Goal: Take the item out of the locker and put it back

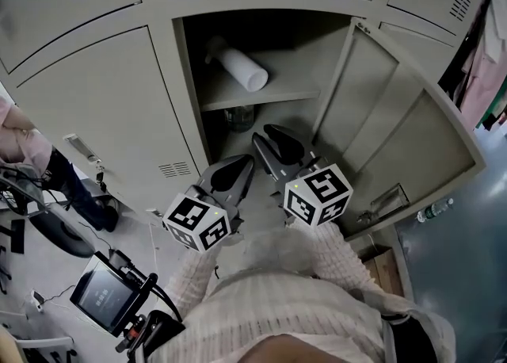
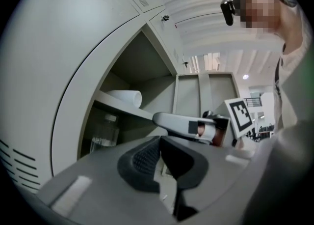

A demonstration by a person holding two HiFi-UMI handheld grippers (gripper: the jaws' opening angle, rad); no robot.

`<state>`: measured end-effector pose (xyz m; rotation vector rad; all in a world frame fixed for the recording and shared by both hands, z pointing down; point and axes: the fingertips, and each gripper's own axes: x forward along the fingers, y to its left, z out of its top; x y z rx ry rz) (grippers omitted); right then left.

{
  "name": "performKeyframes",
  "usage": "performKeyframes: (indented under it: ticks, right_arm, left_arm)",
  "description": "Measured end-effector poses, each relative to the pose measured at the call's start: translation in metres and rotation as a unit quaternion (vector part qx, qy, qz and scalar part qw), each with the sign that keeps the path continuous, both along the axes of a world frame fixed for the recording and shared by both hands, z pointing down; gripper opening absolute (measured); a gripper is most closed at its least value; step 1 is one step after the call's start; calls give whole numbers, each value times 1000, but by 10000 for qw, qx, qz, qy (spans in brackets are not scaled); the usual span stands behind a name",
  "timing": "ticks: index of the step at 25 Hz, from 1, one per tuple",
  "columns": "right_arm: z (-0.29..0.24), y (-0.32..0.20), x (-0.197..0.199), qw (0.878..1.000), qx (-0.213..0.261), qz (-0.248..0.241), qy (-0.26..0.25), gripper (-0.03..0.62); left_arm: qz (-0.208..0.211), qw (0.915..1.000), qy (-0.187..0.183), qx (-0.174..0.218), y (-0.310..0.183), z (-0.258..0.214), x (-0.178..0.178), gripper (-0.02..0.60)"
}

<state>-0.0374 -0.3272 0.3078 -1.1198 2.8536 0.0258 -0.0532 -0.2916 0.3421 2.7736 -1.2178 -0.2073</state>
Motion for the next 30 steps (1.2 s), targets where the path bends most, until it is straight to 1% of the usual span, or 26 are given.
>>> performKeyframes:
  ticks: [4,5,8,11,13,16,18,21,24,27,30]
  right_arm:
    - [-24,-19,-4,9995,247,180,97,115]
    - [-30,-22,-5,9993,301,217,111,129]
    - [-46,-32,-8,9981,477,326,191,178]
    - [-62,-44,-10,9965,614,474,317,257]
    - [-70,-50,-10,9948,669,601,470,296]
    - [-74,-62,-11,9922,574,800,761,345]
    - [-72,-70,-12,9897,494,941,958,360]
    - [-71,-78,-16,9886,364,963,1098,375]
    - [-65,-86,-22,9860,144,924,1382,390]
    - [-59,-92,-26,9829,-40,905,1602,390]
    - [-56,-98,-29,9804,-72,905,1751,390]
  left_arm:
    - [65,9998,15,171,-7,-12,1,5]
    - [71,9998,27,207,-8,-15,0,5]
    - [64,9995,75,291,-13,-24,-4,4]
    - [56,9994,117,329,-17,-29,-8,5]
    - [44,9993,156,342,-19,-30,-10,5]
    - [8,9991,218,358,-21,-32,-15,5]
    - [-7,9990,242,371,-22,-33,-17,5]
    - [-25,9989,280,370,-23,-34,-19,3]
    - [-40,9988,319,366,-24,-34,-21,5]
    - [-26,9987,337,379,-24,-34,-20,5]
    - [-17,9986,339,396,-26,-34,-20,5]
